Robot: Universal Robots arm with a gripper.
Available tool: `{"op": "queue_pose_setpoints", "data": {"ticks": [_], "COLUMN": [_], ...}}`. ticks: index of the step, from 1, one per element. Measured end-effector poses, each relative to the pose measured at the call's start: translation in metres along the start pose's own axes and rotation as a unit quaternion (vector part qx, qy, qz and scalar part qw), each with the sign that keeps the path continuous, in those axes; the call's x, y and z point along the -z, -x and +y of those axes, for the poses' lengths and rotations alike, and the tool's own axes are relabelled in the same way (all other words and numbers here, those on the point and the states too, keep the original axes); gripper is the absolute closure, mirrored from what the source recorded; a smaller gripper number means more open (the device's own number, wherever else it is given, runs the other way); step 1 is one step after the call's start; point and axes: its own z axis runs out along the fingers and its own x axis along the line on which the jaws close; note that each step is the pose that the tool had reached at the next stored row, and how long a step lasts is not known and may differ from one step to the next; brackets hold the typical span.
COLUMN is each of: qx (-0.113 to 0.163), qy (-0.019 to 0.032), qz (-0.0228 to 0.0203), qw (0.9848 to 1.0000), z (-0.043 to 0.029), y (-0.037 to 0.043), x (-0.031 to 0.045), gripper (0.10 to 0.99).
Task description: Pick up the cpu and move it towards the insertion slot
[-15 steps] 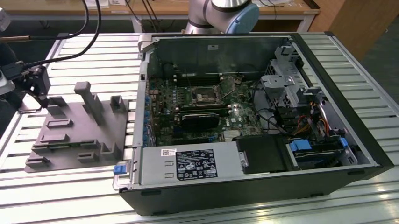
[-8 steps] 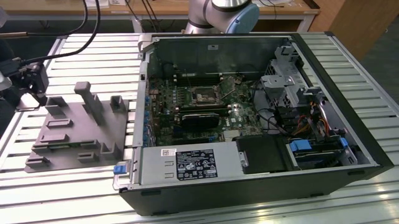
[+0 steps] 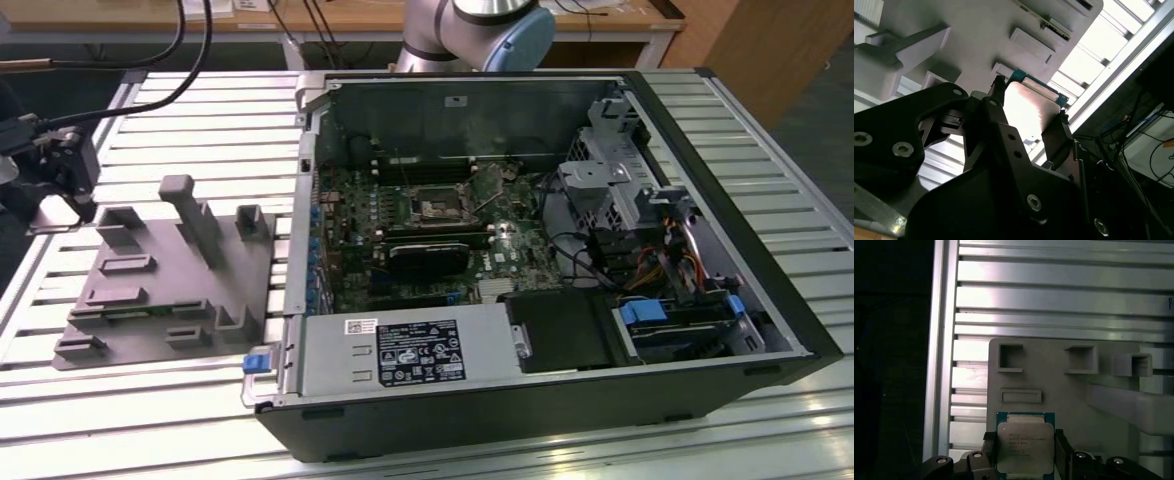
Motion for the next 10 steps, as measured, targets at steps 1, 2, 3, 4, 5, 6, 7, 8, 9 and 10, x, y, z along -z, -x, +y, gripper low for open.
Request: {"op": "queue_pose_setpoints", "data": {"ticks": [1,2,3,4,5,6,7,8,9,10], "qx": [0.0,0.0,0.0,0.0,0.0,0.0,0.0,0.0,0.0,0.0], "qy": [0.0,0.0,0.0,0.0,0.0,0.0,0.0,0.0,0.0,0.0], "qz": [0.0,0.0,0.0,0.0,0.0,0.0,0.0,0.0,0.0,0.0], "qw": [1.0,1.0,1.0,1.0,1.0,1.0,1.0,1.0,1.0,1.0], "z": [0.0001,0.0001,0.0002,0.0003,0.0004,0.0004,0.0005,0.0006,0.0007,0.0008], "y": [0.0,0.0,0.0,0.0,0.0,0.0,0.0,0.0,0.0,0.0], "x": [0.0017,0.0032,0.0048,0.0063,0.0078,0.0092,0.0108,0.0123,0.014,0.0155], "gripper": [0.541,0.541,0.541,0.541,0.541,0.541,0.541,0.541,0.541,0.541]}}
